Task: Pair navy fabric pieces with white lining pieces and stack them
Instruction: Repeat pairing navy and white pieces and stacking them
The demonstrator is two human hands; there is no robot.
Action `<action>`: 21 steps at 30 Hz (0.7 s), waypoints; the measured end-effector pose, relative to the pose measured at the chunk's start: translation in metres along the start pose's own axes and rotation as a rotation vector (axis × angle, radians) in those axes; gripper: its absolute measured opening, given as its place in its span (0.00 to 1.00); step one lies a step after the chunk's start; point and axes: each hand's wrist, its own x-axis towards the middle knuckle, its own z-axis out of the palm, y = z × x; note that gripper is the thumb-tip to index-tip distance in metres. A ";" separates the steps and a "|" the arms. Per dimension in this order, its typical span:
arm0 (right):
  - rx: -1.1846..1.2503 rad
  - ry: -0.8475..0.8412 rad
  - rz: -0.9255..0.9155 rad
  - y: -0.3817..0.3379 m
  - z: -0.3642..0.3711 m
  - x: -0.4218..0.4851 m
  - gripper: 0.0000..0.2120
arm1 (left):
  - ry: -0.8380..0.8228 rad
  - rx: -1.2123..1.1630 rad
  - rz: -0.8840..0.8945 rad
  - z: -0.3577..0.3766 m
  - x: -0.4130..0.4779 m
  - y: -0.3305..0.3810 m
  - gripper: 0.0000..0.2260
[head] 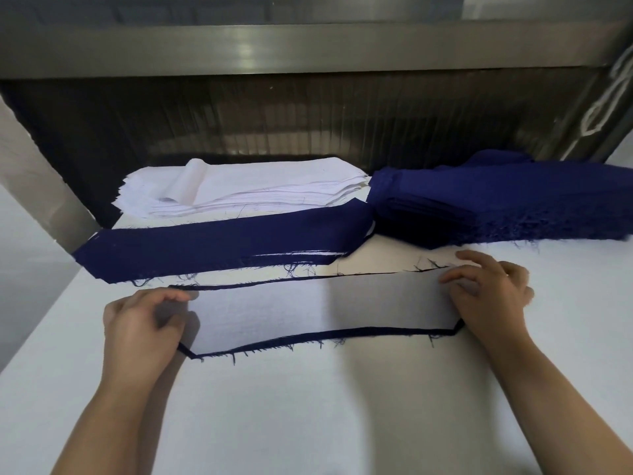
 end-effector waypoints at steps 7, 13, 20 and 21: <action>0.011 -0.126 -0.048 -0.006 -0.001 -0.003 0.14 | -0.019 -0.047 -0.120 0.001 0.001 -0.003 0.13; 0.034 -0.177 -0.264 -0.036 0.006 0.010 0.11 | 0.039 0.052 -0.078 0.004 0.015 0.003 0.12; 0.218 -0.300 -0.369 -0.101 0.039 0.060 0.15 | 0.038 0.126 -0.107 0.011 0.074 0.008 0.15; 0.260 -0.296 -0.353 -0.110 0.045 0.068 0.16 | 0.019 0.105 -0.139 0.014 0.082 0.010 0.17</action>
